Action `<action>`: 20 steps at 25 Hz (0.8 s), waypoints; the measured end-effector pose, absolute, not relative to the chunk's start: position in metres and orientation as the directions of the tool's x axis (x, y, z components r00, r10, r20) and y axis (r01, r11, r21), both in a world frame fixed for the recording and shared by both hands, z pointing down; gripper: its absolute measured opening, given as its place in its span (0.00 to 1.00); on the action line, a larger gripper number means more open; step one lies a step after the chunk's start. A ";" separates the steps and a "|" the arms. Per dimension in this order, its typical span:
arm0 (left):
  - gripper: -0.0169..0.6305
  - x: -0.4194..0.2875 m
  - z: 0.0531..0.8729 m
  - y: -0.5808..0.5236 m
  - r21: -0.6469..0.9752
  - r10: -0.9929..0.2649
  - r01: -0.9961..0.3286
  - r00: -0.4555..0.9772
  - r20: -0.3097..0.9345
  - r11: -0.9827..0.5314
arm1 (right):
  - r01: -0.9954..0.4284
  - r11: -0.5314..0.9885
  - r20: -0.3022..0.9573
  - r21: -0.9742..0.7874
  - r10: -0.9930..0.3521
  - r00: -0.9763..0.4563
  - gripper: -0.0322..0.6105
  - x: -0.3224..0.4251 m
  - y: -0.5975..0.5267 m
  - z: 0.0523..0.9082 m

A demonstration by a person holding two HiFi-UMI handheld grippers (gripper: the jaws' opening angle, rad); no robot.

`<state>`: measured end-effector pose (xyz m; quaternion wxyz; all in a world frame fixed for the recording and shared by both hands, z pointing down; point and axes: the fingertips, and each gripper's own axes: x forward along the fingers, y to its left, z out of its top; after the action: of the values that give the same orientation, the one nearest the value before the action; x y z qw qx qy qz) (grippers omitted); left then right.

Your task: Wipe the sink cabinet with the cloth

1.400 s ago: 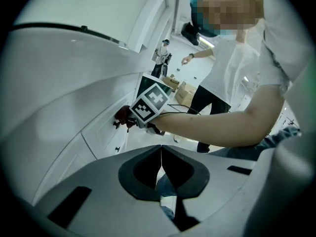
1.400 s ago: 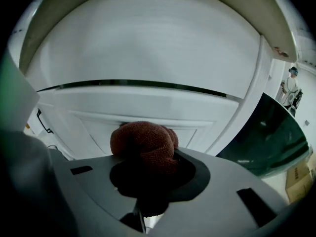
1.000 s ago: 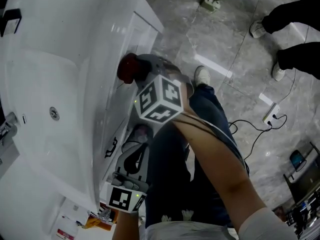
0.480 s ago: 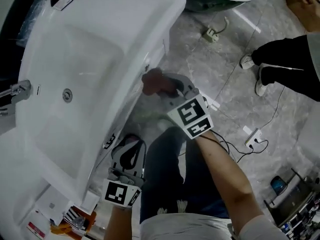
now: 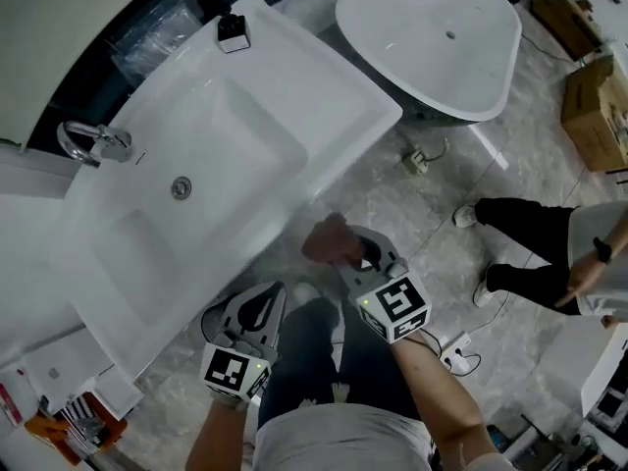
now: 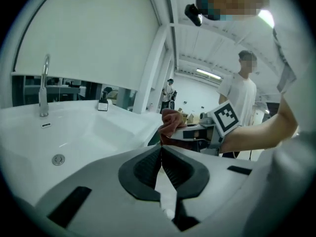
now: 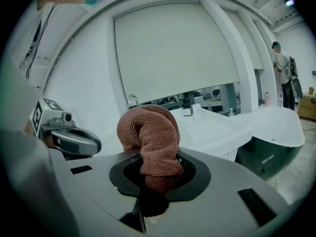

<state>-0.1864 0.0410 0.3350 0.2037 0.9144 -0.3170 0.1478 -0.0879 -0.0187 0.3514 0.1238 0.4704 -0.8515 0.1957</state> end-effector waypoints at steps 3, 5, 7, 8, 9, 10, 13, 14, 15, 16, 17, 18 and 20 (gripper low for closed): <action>0.04 -0.192 0.310 0.033 0.277 -0.549 -0.659 0.743 0.383 -0.699 | -0.826 0.521 0.371 -0.215 -0.739 -0.563 0.17 -0.100 -0.013 0.316; 0.04 -0.193 0.294 0.030 0.274 -0.572 -0.673 0.733 0.368 -0.687 | -0.810 0.547 0.353 -0.211 -0.730 -0.585 0.17 -0.105 -0.011 0.294; 0.04 -0.192 0.278 0.025 0.273 -0.593 -0.683 0.726 0.347 -0.677 | -0.797 0.568 0.331 -0.203 -0.727 -0.602 0.17 -0.105 -0.014 0.271; 0.04 -0.192 0.270 0.022 0.274 -0.602 -0.687 0.724 0.337 -0.673 | -0.793 0.576 0.318 -0.200 -0.727 -0.608 0.17 -0.104 -0.017 0.260; 0.04 -0.191 0.263 0.019 0.277 -0.609 -0.689 0.723 0.327 -0.670 | -0.789 0.581 0.305 -0.198 -0.729 -0.613 0.17 -0.103 -0.020 0.249; 0.04 -0.191 0.254 0.017 0.279 -0.616 -0.692 0.721 0.317 -0.666 | -0.785 0.586 0.292 -0.200 -0.729 -0.619 0.17 -0.102 -0.022 0.237; 0.05 -0.187 0.224 0.007 0.278 -0.639 -0.698 0.716 0.281 -0.660 | -0.764 0.613 0.258 -0.199 -0.720 -0.645 0.17 -0.101 -0.027 0.202; 0.04 -0.184 0.212 0.005 0.274 -0.646 -0.700 0.715 0.268 -0.660 | -0.755 0.626 0.249 -0.194 -0.713 -0.656 0.17 -0.101 -0.027 0.191; 0.04 -0.183 0.201 0.003 0.268 -0.652 -0.701 0.713 0.256 -0.661 | -0.745 0.640 0.240 -0.188 -0.706 -0.666 0.17 -0.101 -0.026 0.181; 0.04 -0.181 0.190 0.001 0.260 -0.659 -0.703 0.712 0.244 -0.663 | -0.736 0.652 0.231 -0.180 -0.700 -0.676 0.17 -0.101 -0.024 0.170; 0.04 -0.179 0.180 -0.001 0.253 -0.667 -0.705 0.709 0.229 -0.663 | -0.729 0.663 0.222 -0.169 -0.695 -0.684 0.17 -0.101 -0.023 0.161; 0.04 -0.178 0.171 -0.004 0.248 -0.675 -0.707 0.706 0.212 -0.662 | -0.723 0.673 0.211 -0.159 -0.692 -0.691 0.17 -0.100 -0.023 0.152; 0.05 -0.174 0.155 -0.008 0.243 -0.689 -0.711 0.702 0.182 -0.660 | -0.710 0.689 0.190 -0.149 -0.684 -0.704 0.17 -0.099 -0.023 0.137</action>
<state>-0.1738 -0.0082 0.1548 0.1489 0.9104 -0.3843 0.0370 -0.0987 -0.0226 0.1371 0.0599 0.3801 -0.9169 0.1059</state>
